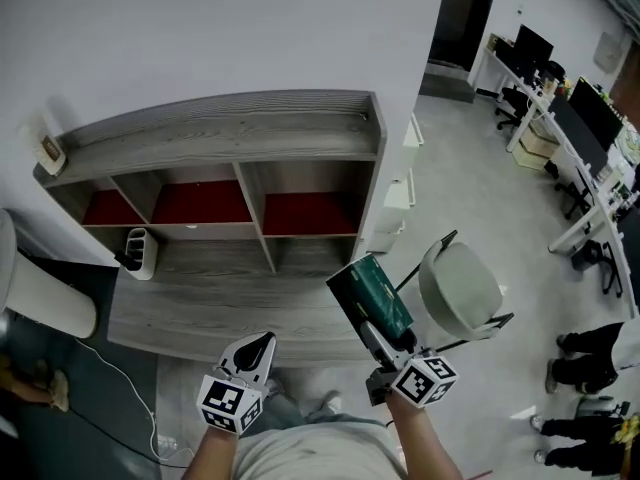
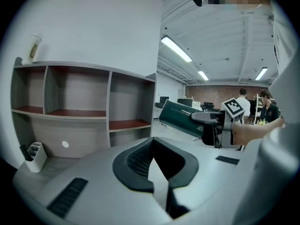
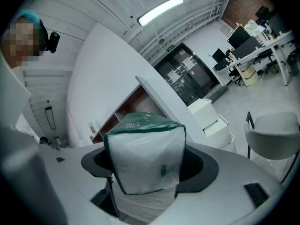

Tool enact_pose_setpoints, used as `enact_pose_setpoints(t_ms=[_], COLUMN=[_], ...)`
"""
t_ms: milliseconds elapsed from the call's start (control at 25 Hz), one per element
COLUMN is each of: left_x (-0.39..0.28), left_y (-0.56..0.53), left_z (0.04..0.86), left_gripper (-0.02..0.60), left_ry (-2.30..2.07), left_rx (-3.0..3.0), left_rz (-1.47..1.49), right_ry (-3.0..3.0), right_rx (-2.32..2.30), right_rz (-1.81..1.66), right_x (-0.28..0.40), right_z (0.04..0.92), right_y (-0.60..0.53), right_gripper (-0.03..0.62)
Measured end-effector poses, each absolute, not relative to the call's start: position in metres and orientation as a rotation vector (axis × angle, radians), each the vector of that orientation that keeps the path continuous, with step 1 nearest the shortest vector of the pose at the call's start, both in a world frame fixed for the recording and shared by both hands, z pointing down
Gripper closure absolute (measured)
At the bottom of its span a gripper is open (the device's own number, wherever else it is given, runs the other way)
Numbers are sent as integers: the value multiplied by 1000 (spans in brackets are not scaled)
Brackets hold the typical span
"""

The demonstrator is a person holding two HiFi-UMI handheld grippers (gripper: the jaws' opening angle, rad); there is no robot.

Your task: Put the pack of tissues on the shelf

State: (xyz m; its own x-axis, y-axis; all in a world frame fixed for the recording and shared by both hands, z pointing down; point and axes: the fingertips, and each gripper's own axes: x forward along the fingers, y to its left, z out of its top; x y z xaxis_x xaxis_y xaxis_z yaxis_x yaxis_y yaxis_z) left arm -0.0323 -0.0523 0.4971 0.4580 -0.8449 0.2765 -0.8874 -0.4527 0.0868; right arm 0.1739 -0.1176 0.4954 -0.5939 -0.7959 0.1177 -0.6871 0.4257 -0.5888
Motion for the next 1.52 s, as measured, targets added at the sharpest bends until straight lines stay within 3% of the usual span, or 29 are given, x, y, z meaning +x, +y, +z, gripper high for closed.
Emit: enact_pose_setpoints(t_ms=[680, 1080, 1520], left_x=[-111, -161, -198], left_y=[-145, -176, -187], left_z=[501, 509, 518], left_gripper=[566, 566, 566], left_ry=[-1462, -1440, -1438], left_rx=[2517, 2517, 2495], left_rz=[290, 289, 300], right_ry=[2664, 2668, 2742], right_rx=[-1459, -1615, -1768], right_rz=[-760, -759, -540], right_x=[62, 22, -10], right_z=[506, 539, 544], right_y=[-242, -292, -330], right_gripper=[202, 201, 201])
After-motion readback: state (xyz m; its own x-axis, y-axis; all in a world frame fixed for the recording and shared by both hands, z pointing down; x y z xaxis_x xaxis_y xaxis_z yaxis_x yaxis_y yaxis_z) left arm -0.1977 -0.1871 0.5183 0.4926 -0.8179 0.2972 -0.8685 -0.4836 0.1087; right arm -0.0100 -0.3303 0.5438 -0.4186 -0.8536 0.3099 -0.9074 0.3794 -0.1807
